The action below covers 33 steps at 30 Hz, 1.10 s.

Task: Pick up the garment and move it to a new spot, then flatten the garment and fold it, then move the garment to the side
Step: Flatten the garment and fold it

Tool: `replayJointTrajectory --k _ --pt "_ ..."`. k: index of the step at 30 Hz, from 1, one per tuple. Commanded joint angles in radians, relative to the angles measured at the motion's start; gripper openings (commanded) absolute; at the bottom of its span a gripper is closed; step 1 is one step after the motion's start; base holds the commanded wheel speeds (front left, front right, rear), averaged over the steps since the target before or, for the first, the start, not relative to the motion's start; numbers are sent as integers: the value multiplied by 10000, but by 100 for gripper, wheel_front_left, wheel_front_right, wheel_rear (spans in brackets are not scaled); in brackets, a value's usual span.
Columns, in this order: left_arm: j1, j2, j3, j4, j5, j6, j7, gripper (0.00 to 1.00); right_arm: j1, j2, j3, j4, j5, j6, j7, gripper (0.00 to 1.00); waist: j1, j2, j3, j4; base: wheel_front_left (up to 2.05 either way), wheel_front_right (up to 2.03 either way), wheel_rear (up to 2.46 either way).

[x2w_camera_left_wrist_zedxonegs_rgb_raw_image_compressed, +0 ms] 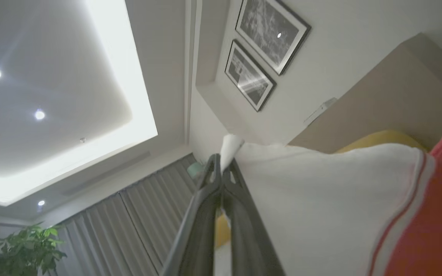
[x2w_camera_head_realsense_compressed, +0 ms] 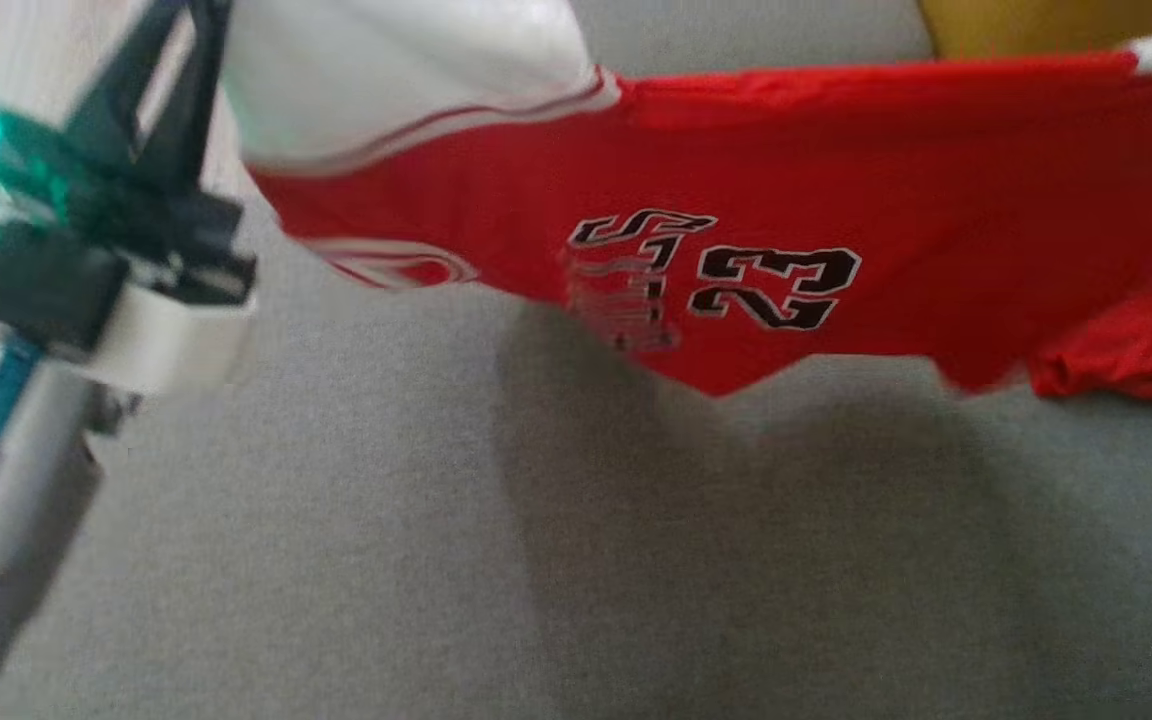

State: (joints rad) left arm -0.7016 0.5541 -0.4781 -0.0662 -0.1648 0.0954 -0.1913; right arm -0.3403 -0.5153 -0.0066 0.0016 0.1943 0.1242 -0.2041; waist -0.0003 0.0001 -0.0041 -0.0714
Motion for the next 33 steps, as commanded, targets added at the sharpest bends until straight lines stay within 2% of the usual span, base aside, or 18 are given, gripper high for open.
replayJointTrajectory --k 1,6,10,12,13,18,22,25,27,33 --pt "-1058 504 680 -415 -97 -109 198 0 -779 -243 93 -396 91 65 233 0 3 -1 -29 -62 0 0 0" --pt "-2475 357 774 9 -655 -765 700 0 -2670 -139 525 193 417 65 1022 0 3 -1 396 73 0 0 0" --pt "-3747 11 386 1671 -758 -1497 636 0 -4307 -214 1323 1625 530 65 1289 0 3 -1 1284 341 0 0 0" --pt "-4414 -295 206 2615 -806 -1727 374 0 -5131 -135 1684 2524 585 65 1229 0 3 -1 1815 453 0 0 0" --pt "-4414 -295 206 2615 -806 -1727 374 0 -5131 -135 1684 2524 585 65 1229 0 3 -1 1815 453 0 0 0" --pt "-6469 -973 -89 4635 -489 -1953 -383 0 -7233 329 2114 4665 733 65 770 0 3 -1 3346 671 0 0 0" --pt "-8021 -1439 -9 5592 -121 -1849 -672 0 -8816 347 2294 5823 359 65 -15 0 3 -1 4070 792 0 0 0" --pt "-8754 -1624 108 5376 90 -1870 -697 0 -9708 225 2223 6163 34 65 -399 0 3 -1 4480 915 0 0 0" --pt "-8684 -1611 126 5038 183 -1927 -700 0 -9912 191 2154 6284 -30 65 -509 0 3 -1 4595 994 0 0 0" --pt "-6959 -1187 231 4017 -55 -2120 -703 0 -9243 -62 2502 6082 237 65 -571 0 3 -1 4997 1229 0 0 0"
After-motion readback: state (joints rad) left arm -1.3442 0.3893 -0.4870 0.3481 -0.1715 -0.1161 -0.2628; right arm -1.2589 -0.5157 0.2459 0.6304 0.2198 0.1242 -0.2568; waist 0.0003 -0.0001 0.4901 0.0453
